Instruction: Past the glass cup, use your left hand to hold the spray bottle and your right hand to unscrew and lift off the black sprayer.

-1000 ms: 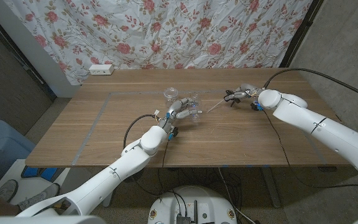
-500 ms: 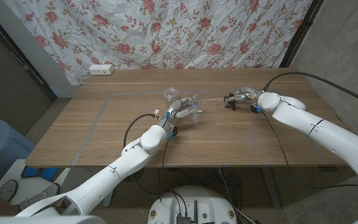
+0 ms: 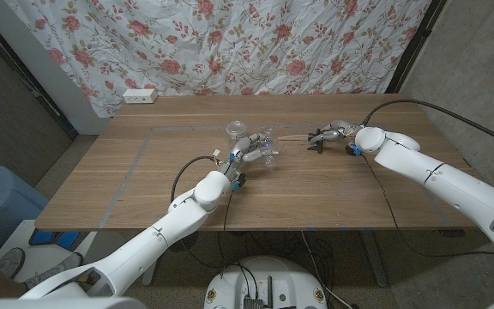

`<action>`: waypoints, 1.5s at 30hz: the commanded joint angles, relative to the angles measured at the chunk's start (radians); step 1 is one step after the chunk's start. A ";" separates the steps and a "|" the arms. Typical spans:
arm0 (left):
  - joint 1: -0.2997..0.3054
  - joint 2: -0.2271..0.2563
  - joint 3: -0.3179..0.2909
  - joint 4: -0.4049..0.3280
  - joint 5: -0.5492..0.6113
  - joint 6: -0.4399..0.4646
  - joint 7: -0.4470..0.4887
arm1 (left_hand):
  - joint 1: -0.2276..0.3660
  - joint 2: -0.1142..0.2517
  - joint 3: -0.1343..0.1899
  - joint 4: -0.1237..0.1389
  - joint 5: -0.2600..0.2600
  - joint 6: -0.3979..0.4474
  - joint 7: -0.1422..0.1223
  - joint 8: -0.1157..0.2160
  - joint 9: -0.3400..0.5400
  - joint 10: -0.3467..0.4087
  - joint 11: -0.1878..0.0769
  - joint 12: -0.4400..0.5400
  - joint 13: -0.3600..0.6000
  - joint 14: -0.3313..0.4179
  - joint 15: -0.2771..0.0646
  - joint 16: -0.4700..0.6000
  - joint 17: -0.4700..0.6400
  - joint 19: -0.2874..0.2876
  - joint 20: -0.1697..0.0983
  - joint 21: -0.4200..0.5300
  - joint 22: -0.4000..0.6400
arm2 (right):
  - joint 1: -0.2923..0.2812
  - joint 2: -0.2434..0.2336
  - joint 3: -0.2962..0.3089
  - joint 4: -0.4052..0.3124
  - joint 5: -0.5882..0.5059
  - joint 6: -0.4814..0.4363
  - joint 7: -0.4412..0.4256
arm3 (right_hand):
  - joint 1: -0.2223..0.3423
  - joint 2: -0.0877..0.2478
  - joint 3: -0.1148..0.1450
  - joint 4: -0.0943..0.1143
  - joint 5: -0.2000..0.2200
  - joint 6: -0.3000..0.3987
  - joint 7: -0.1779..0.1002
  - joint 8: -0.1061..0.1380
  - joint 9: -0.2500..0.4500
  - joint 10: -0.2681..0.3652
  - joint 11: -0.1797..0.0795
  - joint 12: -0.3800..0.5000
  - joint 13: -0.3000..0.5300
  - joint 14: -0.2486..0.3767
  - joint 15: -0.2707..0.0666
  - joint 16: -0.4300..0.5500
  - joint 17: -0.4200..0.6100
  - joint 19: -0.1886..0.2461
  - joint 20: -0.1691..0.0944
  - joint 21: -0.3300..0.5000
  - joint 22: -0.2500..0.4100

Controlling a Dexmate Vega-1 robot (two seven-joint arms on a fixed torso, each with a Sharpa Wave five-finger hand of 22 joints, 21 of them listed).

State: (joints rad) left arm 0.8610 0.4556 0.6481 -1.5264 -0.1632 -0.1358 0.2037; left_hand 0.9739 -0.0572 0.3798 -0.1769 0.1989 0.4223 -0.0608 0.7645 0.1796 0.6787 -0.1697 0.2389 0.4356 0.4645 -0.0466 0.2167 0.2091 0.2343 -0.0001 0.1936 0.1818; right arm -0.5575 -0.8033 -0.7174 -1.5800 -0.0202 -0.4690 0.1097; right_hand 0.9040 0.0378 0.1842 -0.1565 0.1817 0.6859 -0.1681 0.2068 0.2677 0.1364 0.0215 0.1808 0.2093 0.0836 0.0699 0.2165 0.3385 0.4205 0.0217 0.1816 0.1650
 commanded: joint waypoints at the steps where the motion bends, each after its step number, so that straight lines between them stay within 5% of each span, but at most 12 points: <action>1: -0.010 -0.007 0.005 0.017 -0.004 -0.006 -0.007 | -0.121 0.144 0.006 0.006 0.002 0.124 -0.031 -0.007 0.004 0.028 -0.020 0.000 -0.001 0.007 -0.094 0.004 0.000 0.002 0.002 0.010 0.000 | 0.007 -0.003 -0.002 0.014 0.010 0.005 0.030 | -0.007 -0.026 -0.008 0.004 0.002 -0.078 -0.006 -0.014 0.005 -0.050 0.015 -0.004 0.002 -0.032 0.013 -0.009 -0.001 -0.031 0.027 0.000 0.005; 25: 0.000 0.004 0.003 0.006 0.000 -0.015 -0.005 | -0.123 0.144 0.004 0.006 0.001 0.127 -0.032 -0.029 0.006 0.024 -0.022 -0.003 -0.016 0.004 -0.096 0.004 -0.004 0.002 0.002 0.010 0.000 | -0.022 -0.036 0.028 -0.008 0.023 0.088 0.049 | -0.145 -0.088 -0.068 0.042 0.059 -0.508 0.000 -0.042 -0.039 -0.255 0.018 0.004 -0.001 -0.187 0.078 -0.022 -0.015 -0.206 0.066 -0.007 0.003; 35: 0.004 0.008 0.002 0.010 0.003 -0.028 -0.008 | -0.123 0.142 0.002 0.005 0.002 0.121 -0.038 -0.044 0.007 0.012 -0.024 -0.009 -0.024 -0.004 -0.095 0.001 -0.006 -0.003 0.002 0.008 -0.001 | -0.040 -0.059 0.048 -0.040 0.020 0.112 0.041 | -0.189 -0.106 -0.092 0.053 0.081 -0.620 0.009 -0.042 -0.064 -0.300 0.021 0.005 -0.004 -0.228 0.090 -0.022 -0.021 -0.274 0.080 -0.010 0.003; 45: -0.002 0.004 0.009 0.042 0.005 -0.039 -0.021 | -0.127 0.130 -0.003 0.004 0.001 0.108 -0.057 -0.077 0.006 -0.016 -0.041 -0.021 -0.042 -0.053 -0.091 -0.018 -0.012 -0.060 0.005 -0.008 -0.001 | -0.073 -0.087 0.081 -0.107 -0.005 0.093 -0.011 | -0.200 -0.100 -0.095 0.058 0.088 -0.607 0.011 -0.028 -0.069 -0.289 0.017 0.014 -0.005 -0.228 0.088 -0.018 -0.023 -0.279 0.077 -0.005 0.003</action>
State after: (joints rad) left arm 0.8624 0.4610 0.6516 -1.5131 -0.1605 -0.1628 0.1949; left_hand 0.9727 -0.0560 0.3765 -0.1736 0.1988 0.4474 -0.0753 0.6944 0.1842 0.6551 -0.1933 0.2207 0.3959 0.4288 -0.0455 0.2055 0.1964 0.1876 0.0030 0.1908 0.1818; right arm -0.6003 -0.8656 -0.6671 -1.6309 -0.0067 -0.3712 0.1394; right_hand 0.7144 -0.0642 0.0921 -0.1014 0.2630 0.0672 -0.1555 0.1693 0.1998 -0.1578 0.0374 0.1854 0.2045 -0.1412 0.1555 0.1961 0.3155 0.1405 0.0983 0.1740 0.1676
